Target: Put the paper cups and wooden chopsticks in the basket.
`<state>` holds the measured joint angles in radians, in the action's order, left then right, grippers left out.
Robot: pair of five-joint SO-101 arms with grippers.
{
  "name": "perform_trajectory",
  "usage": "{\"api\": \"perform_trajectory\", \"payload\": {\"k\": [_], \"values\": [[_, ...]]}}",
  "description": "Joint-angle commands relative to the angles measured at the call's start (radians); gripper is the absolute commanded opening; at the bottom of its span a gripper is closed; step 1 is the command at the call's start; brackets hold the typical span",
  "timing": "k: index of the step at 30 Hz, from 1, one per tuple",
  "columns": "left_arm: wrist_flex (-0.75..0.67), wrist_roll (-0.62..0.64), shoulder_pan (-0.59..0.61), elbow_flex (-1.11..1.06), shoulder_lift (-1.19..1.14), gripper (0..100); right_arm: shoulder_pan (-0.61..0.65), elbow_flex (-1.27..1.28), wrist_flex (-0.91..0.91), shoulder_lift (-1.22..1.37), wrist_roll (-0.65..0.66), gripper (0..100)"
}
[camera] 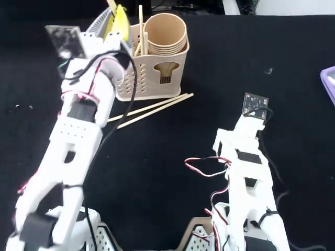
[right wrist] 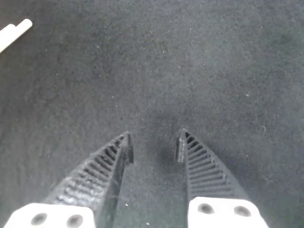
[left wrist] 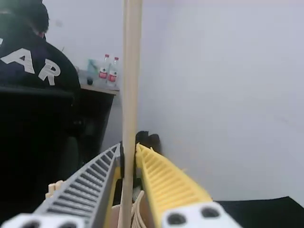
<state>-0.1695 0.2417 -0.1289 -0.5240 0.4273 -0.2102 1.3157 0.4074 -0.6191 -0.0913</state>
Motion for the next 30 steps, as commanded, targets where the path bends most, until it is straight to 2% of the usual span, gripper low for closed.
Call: {"api": "perform_trajectory", "payload": {"k": [1, 7, 15, 18, 30], "values": [[-0.025, 0.012, 0.027, 0.113, -0.104, 3, 0.015, -0.047, -0.025, -0.024, -0.002, 15.9], [-0.023, 0.012, 0.076, 0.142, -0.195, 3, 0.017, -0.047, -0.025, -0.024, -0.002, 15.9], [-0.011, 0.012, 0.079, 0.131, -0.195, 5, 0.017, -0.047, -0.025, -0.024, -0.002, 15.9], [0.063, 0.012, 0.081, 0.148, -0.195, 11, 0.017, -0.047, -0.025, -0.024, -0.002, 15.9], [0.330, 0.012, 0.110, 0.302, -0.140, 10, 0.017, -0.047, -0.025, -0.024, -0.002, 15.9]]}}
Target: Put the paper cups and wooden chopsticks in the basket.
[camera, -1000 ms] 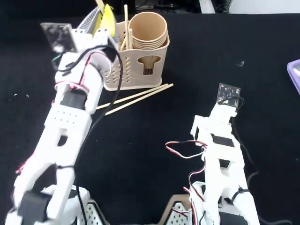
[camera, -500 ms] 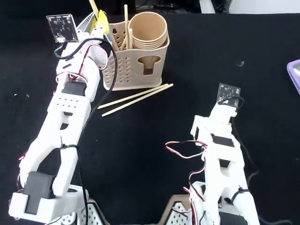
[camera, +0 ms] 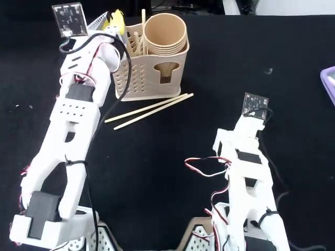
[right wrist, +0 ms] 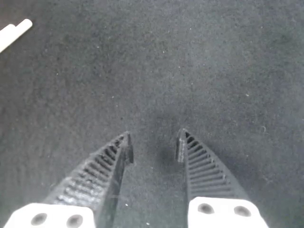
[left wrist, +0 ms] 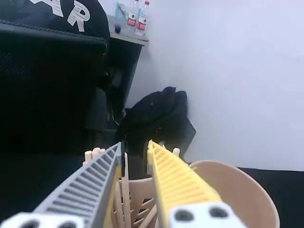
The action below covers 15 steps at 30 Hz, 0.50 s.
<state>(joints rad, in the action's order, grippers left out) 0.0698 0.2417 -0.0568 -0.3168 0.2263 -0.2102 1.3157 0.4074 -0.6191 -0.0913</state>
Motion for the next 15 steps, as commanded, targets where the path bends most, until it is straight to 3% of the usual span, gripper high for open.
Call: {"api": "perform_trajectory", "payload": {"k": [1, 4, 6, 11, 15], "values": [[0.127, 0.012, 0.045, 0.099, 0.091, 10, 0.017, -0.047, -0.025, -0.024, -0.002, 15.9], [0.264, 0.012, 0.062, 0.093, 0.203, 10, 0.017, -0.047, -0.025, -0.024, -0.002, 15.9], [0.427, 0.009, 0.062, 0.093, 0.279, 10, 0.017, -0.047, -0.025, -0.024, -0.002, 15.9], [0.842, -0.195, 0.039, 0.068, 0.387, 10, 0.017, -0.047, -0.025, -0.024, -0.002, 15.9], [0.890, -0.347, 0.021, -0.117, 0.387, 11, 0.017, -0.047, -0.025, -0.024, -0.002, 15.9]]}}
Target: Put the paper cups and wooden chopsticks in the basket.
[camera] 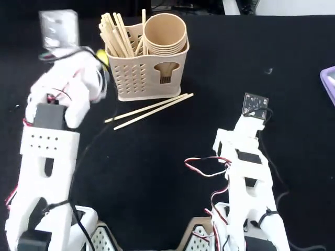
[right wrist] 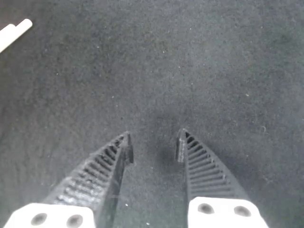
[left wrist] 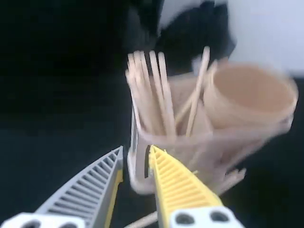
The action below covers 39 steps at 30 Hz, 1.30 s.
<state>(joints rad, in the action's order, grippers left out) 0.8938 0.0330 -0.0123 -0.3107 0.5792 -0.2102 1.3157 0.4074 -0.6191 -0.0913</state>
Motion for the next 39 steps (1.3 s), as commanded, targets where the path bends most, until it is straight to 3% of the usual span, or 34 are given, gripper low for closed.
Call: {"api": "perform_trajectory", "payload": {"k": [1, 7, 11, 25, 34, 39], "values": [[0.052, -0.175, -0.030, -0.188, 0.034, 11, 0.017, -0.047, -0.025, -0.024, -0.002, 15.9], [-0.239, -0.400, -0.039, -0.550, 0.034, 20, 0.018, -0.047, -0.025, -0.024, -0.002, 15.9], [-0.434, -0.479, -0.041, -0.664, 0.006, 22, 0.018, -0.041, -0.025, -0.024, -0.002, 15.9], [-0.443, -0.483, -0.047, -0.269, -0.621, 22, 0.018, -0.038, -0.025, -0.024, -0.002, 15.9], [-0.443, -0.493, -0.047, -0.166, -0.760, 22, 0.018, -0.041, -0.025, -0.024, -0.002, 15.9], [-0.411, -0.597, -0.059, -0.182, -0.763, 22, 0.018, -0.042, -0.025, -0.024, -0.002, 15.9]]}}
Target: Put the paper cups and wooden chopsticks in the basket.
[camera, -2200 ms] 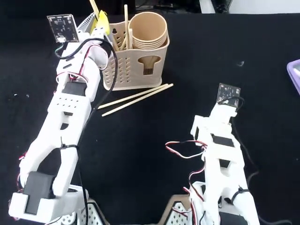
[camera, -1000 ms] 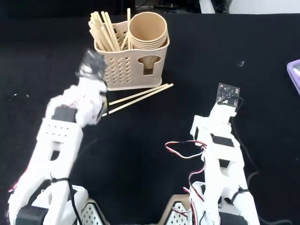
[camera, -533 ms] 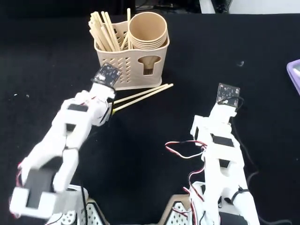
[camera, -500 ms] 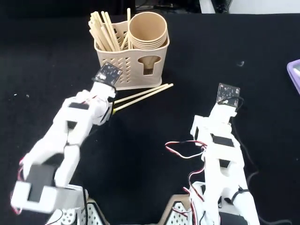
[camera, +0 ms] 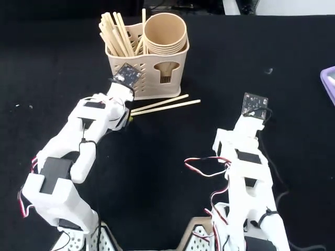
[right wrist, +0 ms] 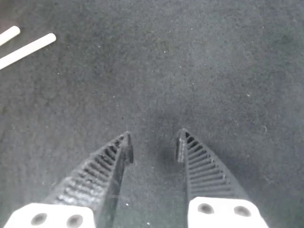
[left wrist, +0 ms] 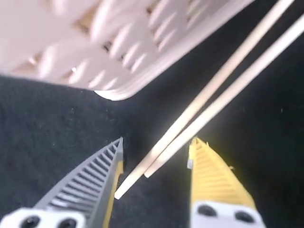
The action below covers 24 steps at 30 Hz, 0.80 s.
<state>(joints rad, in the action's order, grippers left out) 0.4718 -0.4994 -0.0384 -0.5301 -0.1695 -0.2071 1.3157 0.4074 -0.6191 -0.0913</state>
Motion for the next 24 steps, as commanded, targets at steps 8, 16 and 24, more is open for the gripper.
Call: {"api": "perform_trajectory", "payload": {"k": [8, 16, 24], "values": [[0.167, -0.252, -0.050, 0.039, -0.009, 8, 0.015, -0.042, -0.025, -0.024, -0.002, 15.9], [0.252, -0.336, -0.048, 0.039, -0.009, 3, 0.015, -0.042, -0.025, -0.024, -0.002, 15.9], [0.261, -0.336, -0.048, 0.019, 0.011, 3, 0.015, -0.042, -0.025, -0.024, -0.002, 15.9]]}}
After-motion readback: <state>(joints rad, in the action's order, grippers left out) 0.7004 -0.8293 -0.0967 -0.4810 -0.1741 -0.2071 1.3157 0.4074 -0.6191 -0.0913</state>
